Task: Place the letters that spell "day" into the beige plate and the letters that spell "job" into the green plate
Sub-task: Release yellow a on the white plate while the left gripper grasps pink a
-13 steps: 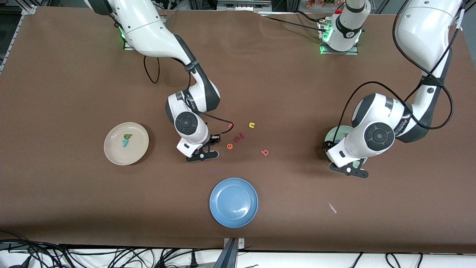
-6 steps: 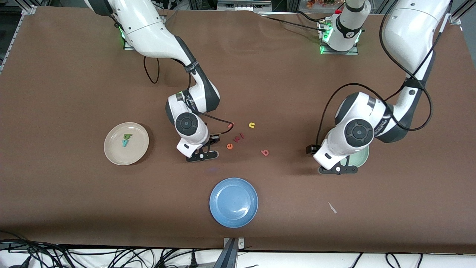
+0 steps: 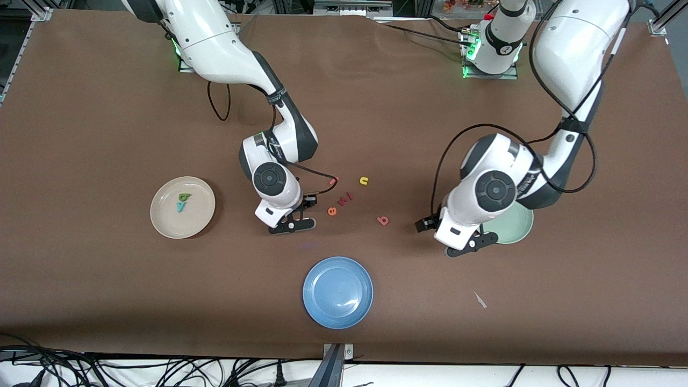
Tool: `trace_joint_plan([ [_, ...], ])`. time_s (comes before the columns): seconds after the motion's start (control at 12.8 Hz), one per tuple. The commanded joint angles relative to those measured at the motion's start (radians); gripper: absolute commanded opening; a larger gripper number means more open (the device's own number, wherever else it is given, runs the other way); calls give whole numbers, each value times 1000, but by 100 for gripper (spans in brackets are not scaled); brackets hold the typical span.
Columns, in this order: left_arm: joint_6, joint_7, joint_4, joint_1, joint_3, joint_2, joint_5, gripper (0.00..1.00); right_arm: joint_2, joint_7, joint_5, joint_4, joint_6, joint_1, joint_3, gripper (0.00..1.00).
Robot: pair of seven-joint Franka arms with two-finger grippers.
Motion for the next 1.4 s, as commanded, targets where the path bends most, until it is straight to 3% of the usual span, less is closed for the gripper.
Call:
trace_joint_plan([
  [0.0,-12,-201,91,-70,6,73,-10,100,-62,-46,-7,-2,-80,-26,-63,9],
  [0.16,-3,-268,102,-108,10,101,-7,100,-75,-237,0,-21,-159,-27,-169,1],
  [0.39,80,-319,99,-119,18,122,-5,98,-111,-477,13,-83,-235,-29,-300,0],
  [0.55,95,-335,98,-139,24,136,-1,72,-162,-584,13,-157,-239,-29,-364,0],
  [0.62,97,-355,99,-153,30,145,1,69,-185,-618,14,-205,-238,-29,-381,0],
  [0.7,113,-376,99,-173,42,158,3,58,-208,-629,14,-251,-221,-29,-386,0],
  [0.78,133,-394,95,-200,62,164,6,53,-210,-631,14,-265,-222,-32,-398,15],
  [0.86,143,-401,95,-228,90,170,4,48,-207,-628,14,-265,-227,-35,-401,53],
  [0.94,144,-408,96,-258,116,175,4,47,-207,-611,16,-262,-231,-35,-400,99],
  [1.17,144,-407,96,-332,196,185,6,47,-217,-591,25,-198,-317,-27,-395,100],
  [1.32,152,-404,96,-348,211,195,6,47,-219,-525,61,-159,-375,-26,-395,100],
])
